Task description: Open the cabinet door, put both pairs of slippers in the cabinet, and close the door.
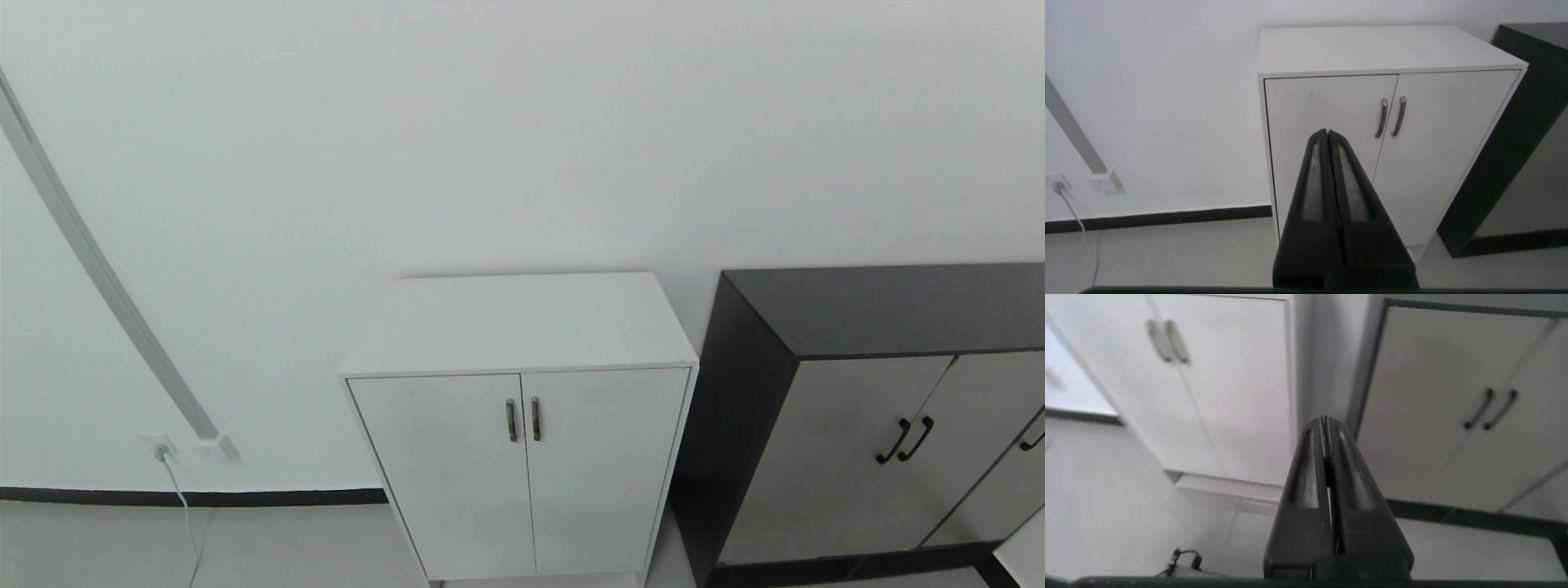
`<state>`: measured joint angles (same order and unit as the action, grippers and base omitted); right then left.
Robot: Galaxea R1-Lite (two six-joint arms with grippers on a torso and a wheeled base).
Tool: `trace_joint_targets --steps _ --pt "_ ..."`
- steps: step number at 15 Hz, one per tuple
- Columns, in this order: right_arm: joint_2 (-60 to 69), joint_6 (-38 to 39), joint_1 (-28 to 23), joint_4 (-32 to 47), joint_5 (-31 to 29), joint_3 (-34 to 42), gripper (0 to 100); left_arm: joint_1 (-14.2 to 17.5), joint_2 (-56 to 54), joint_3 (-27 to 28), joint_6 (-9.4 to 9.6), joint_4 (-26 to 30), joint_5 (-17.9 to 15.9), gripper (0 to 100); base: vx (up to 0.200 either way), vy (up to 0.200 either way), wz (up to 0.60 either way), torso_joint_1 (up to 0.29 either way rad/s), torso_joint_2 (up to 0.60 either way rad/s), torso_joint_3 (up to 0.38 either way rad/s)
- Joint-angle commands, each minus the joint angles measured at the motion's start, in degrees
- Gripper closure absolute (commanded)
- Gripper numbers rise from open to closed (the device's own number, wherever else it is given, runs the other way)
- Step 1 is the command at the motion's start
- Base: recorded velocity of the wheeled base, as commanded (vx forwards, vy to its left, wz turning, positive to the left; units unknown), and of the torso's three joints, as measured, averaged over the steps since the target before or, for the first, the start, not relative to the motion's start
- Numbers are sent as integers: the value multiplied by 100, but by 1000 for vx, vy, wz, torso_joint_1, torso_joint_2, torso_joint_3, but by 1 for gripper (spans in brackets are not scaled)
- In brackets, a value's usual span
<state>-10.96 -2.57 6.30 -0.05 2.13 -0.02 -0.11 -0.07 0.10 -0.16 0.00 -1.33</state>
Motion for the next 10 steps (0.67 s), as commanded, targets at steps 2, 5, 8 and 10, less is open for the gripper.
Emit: trace_joint_targets --steps 2,5,8,10 --pt "94 2 -490 -4 6 -6 100 2 7 -1 -2 0 1 100 0 0 0 0 0 0" --pt "270 11 -885 -4 6 2 100 2 7 -1 -2 0 1 100 0 0 0 0 0 0" --pt "621 20 -920 -4 -2 2 100 2 7 -1 -2 0 1 100 0 0 0 0 0 0" --pt "639 108 -920 5 -2 2 100 2 7 -1 -2 0 1 100 0 0 0 0 0 0"
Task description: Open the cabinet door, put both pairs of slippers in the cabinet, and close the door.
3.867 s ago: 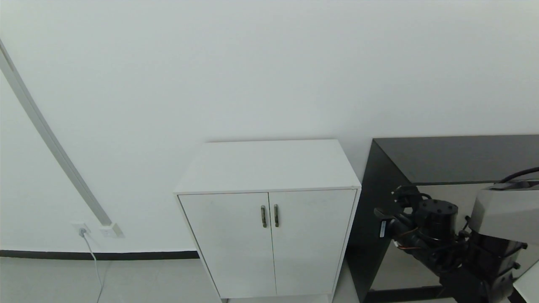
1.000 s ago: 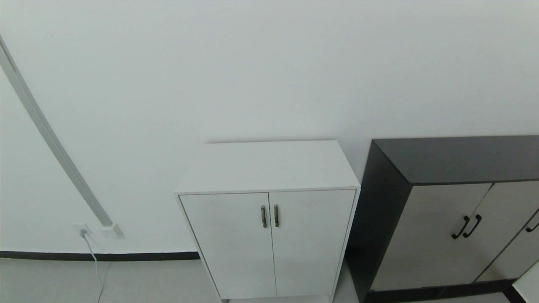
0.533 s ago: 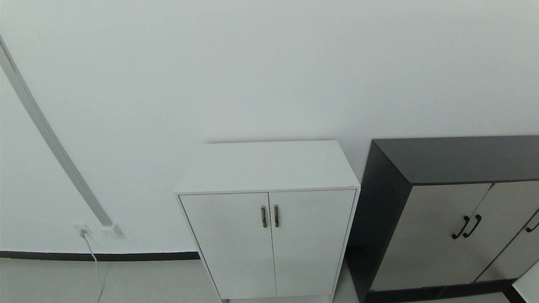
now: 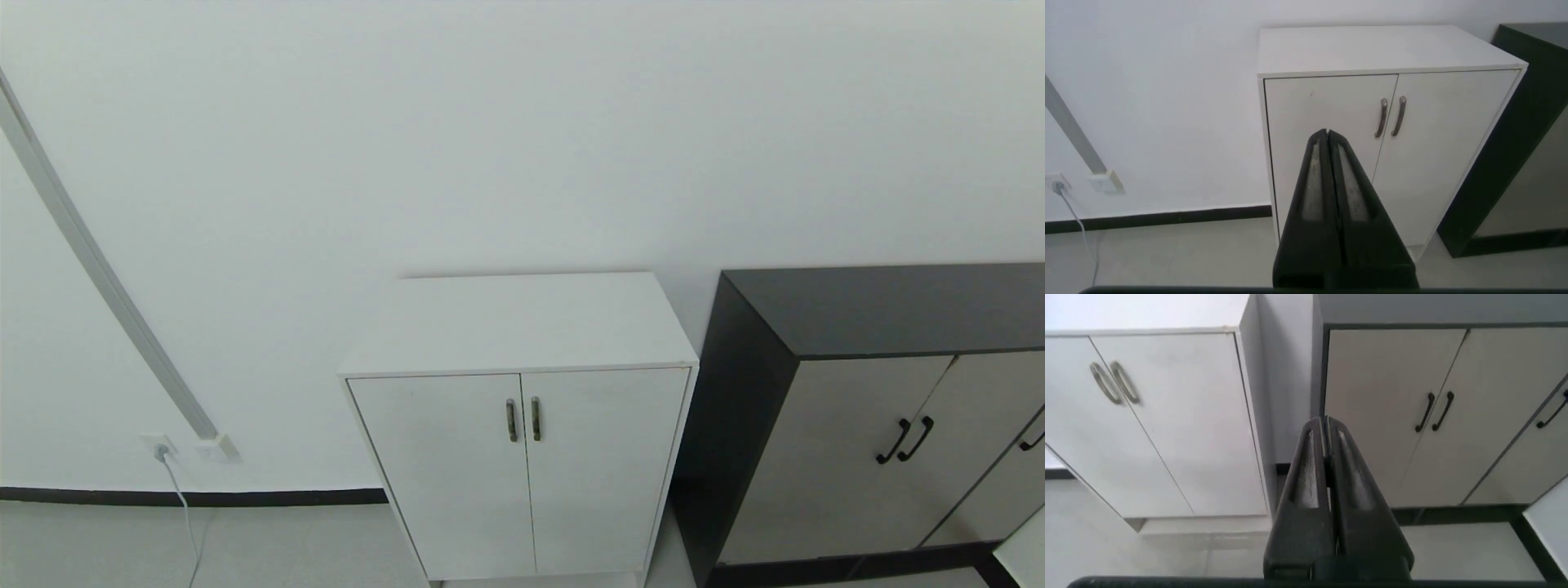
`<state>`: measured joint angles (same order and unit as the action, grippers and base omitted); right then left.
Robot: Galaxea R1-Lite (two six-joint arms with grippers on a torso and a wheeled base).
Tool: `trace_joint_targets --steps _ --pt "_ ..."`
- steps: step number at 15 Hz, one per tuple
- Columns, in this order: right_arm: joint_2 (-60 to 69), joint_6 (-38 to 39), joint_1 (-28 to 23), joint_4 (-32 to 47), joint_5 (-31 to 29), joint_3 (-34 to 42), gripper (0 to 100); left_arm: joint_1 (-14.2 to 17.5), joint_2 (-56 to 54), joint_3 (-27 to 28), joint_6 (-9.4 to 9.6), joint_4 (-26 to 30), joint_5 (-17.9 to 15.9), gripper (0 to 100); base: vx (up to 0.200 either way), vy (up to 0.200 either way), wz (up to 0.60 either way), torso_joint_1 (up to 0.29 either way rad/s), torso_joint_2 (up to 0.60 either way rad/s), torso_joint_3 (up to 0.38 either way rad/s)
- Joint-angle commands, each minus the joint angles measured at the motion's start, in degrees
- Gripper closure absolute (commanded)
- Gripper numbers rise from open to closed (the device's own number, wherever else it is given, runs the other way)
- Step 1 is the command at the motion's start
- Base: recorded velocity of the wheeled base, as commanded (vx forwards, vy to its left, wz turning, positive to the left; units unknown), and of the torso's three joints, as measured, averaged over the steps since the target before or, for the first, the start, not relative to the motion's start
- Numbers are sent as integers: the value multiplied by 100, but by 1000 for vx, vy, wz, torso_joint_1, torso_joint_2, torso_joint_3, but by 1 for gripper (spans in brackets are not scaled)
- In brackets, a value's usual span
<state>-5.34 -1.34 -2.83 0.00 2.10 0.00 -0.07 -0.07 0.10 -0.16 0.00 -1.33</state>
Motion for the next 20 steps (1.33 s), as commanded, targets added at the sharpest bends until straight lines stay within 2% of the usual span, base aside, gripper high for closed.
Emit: trace_joint_targets --steps 1,4,7,9,12,13,20 --pt "77 90 -7 0 -8 0 100 -1 7 -1 -2 0 1 100 0 0 0 0 0 0" --pt "94 547 2 -35 -306 0 100 -1 7 -1 -2 0 1 100 0 0 0 0 0 0" --pt "508 424 274 -35 -280 0 100 -1 7 -1 -11 0 1 100 0 0 0 0 0 0" --pt "534 125 283 9 -280 0 100 -1 7 -1 -46 0 1 100 0 0 0 0 0 0" --pt "525 574 283 -35 -359 0 100 -1 7 -1 -63 0 1 100 0 0 0 0 0 0" --pt "534 617 283 -62 -623 0 100 -1 7 -1 -63 0 1 100 0 0 0 0 0 0" --pt "534 591 283 -62 -667 0 100 -1 7 -1 -37 0 1 100 0 0 0 0 0 0"
